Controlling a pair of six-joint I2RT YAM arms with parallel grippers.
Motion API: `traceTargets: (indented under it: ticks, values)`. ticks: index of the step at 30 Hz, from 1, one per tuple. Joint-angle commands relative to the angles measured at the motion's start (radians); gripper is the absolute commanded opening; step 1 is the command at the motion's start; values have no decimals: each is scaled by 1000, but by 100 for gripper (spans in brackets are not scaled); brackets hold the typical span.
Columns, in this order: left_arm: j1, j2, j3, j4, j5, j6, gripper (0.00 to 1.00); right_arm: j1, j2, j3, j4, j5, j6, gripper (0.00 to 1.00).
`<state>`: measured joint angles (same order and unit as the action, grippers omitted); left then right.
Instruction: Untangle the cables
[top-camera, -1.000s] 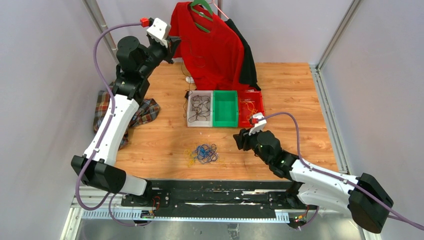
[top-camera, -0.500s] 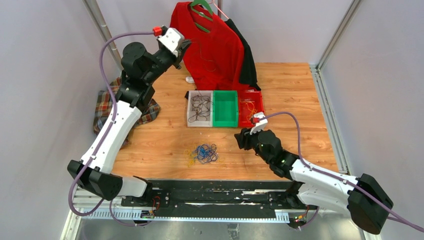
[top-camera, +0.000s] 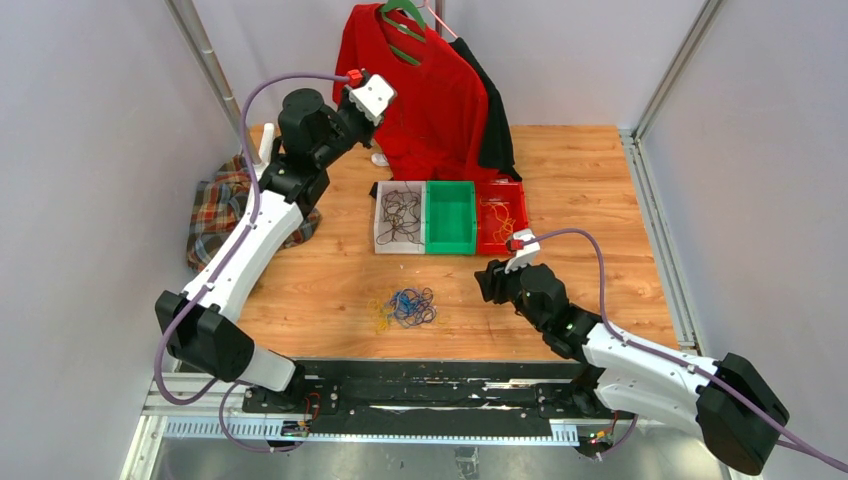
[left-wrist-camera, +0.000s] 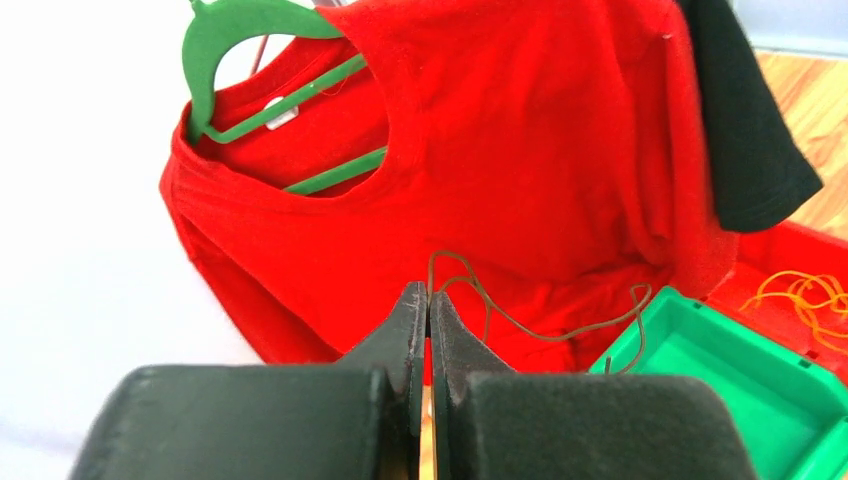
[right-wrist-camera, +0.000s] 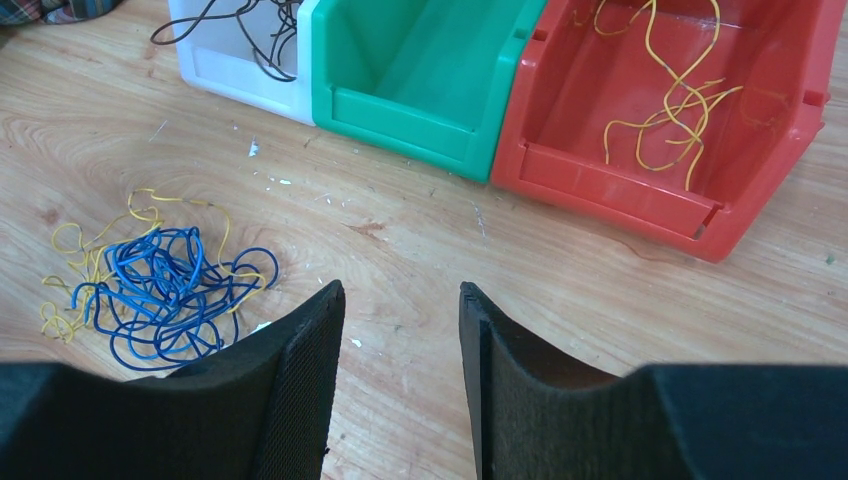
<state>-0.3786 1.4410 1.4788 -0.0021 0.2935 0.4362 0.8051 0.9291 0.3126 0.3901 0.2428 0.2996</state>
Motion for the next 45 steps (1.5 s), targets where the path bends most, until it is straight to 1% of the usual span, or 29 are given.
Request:
traceTargets:
  ticks: [1,5,9,11,16,19,22,26,29,34,38,45]
  values:
    - [-13,-1,12,4,-65,91,0,-23,-13,-12,15,-1,11,46]
    - [-14,10,16,-34,-149,197,0,-25,-13,-9,16,-7,13,46]
    - [-15,30,26,-27,-217,242,1,-26,-13,-7,15,-11,16,46]
    - [-15,41,35,-9,-217,241,0,-24,-13,-6,15,-11,16,45]
    - [-15,103,148,-11,-217,207,0,-24,-9,-6,16,-13,18,45]
    - [-17,128,183,-9,-230,204,0,-26,-11,-9,17,-13,18,45]
    - [-25,112,131,-9,-206,239,1,-27,-18,-17,18,-11,22,45]
    - [-51,58,4,-46,-169,286,1,-26,-27,-29,16,-5,25,45]
    - [-79,36,-69,-124,-145,294,0,-26,-34,-36,16,-1,25,45]
    - [-119,29,-160,-174,-140,267,0,-27,-42,-41,9,5,26,45]
    - [-125,52,-162,-226,-153,219,0,-29,-53,-43,-2,12,24,45]
    - [-126,139,-154,-302,-245,236,0,-34,-52,-44,-6,12,24,45]
